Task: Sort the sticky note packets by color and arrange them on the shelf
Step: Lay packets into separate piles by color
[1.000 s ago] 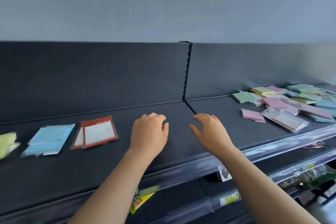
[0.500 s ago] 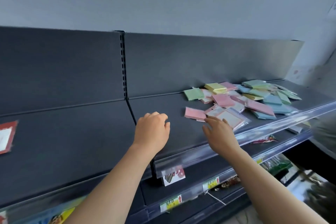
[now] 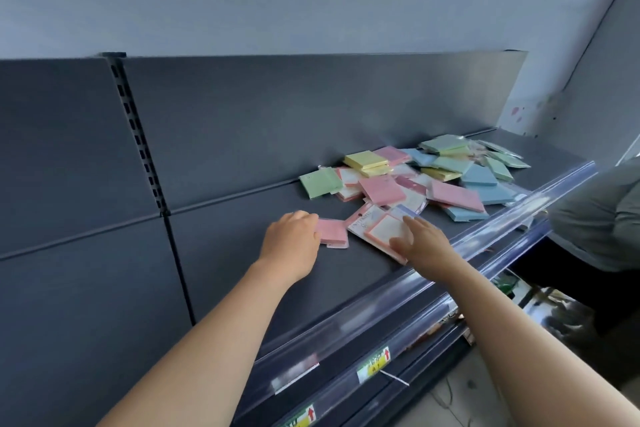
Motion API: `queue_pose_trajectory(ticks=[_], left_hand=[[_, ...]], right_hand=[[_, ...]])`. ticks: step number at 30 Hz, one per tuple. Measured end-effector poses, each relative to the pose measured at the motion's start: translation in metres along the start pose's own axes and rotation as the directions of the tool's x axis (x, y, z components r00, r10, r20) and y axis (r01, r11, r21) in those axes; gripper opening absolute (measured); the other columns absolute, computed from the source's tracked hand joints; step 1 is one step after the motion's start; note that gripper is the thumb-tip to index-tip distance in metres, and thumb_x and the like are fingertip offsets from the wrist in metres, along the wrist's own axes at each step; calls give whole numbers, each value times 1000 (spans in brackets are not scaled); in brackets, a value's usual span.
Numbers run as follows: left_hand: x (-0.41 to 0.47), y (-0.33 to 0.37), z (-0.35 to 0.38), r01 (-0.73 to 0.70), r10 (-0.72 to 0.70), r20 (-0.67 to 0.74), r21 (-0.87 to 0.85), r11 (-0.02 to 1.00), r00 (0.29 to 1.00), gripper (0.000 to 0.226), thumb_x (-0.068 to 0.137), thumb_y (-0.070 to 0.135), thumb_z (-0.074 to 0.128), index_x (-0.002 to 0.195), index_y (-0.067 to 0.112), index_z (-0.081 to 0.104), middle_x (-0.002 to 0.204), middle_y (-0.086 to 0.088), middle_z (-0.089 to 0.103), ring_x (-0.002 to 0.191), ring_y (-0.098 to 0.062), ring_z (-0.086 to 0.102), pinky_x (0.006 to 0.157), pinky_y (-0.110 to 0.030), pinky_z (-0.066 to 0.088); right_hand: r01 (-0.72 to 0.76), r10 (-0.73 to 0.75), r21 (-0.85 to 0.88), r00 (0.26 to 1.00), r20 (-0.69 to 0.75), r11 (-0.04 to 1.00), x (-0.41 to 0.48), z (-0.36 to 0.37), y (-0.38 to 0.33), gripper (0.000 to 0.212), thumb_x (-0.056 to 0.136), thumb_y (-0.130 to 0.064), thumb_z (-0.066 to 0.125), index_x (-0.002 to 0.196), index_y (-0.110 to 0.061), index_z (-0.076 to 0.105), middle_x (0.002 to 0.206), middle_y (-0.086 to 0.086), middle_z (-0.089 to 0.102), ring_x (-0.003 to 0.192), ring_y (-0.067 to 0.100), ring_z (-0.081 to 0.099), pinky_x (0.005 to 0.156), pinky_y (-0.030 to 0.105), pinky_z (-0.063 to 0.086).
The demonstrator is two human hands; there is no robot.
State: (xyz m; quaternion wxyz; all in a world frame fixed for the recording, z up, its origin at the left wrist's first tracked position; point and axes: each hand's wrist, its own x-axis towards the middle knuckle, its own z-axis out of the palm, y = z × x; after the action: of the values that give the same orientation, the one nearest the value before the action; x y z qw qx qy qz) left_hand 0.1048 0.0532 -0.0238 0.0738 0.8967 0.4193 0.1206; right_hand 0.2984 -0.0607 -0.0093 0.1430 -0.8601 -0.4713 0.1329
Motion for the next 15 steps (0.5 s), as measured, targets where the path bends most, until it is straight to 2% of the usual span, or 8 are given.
queue_pose_trajectory(ticks=[3,6,9,13,15], left_hand=[[17,1,3,-30,26,115,39,999,993,41,102,29,36,140,14,39,147,-2,40,135,-22,35,106,-37,35],[25,0,5,-13,-7,198,100,995,980,49,101,40,38,145,19,31,149,-1,35,133,-26,36,102,-40,36],[29,-1,3,32,-66,224,152,988,972,52,96,46,48,140,21,36,142,-4,36,126,-29,35,98,-38,36],[29,0,-4,160,-181,240,106,981,954,70,85,60,57,135,15,40,135,-9,39,125,-30,36,99,-37,36],[26,1,-5,220,-226,194,55,974,955,67,85,52,62,132,10,38,134,-11,42,123,-31,41,95,-36,39]], right_hand=[[-14,14,72,1000,-1,997,7,0,2,54,94,-37,54,138,-8,41,143,14,39,133,31,34,108,40,28],[-26,33,147,998,-46,989,13,5,11,64,87,-45,63,142,-21,41,143,9,37,133,29,32,110,44,31],[-32,47,174,996,-78,984,18,4,16,77,78,-51,70,143,-24,40,142,8,38,131,29,35,110,44,32],[-36,47,114,995,-91,993,24,7,16,90,71,-64,69,142,-18,39,140,7,42,128,28,39,107,43,35],[-33,38,49,995,-89,998,28,8,15,87,73,-69,64,139,-17,44,138,8,43,126,29,39,106,42,36]])
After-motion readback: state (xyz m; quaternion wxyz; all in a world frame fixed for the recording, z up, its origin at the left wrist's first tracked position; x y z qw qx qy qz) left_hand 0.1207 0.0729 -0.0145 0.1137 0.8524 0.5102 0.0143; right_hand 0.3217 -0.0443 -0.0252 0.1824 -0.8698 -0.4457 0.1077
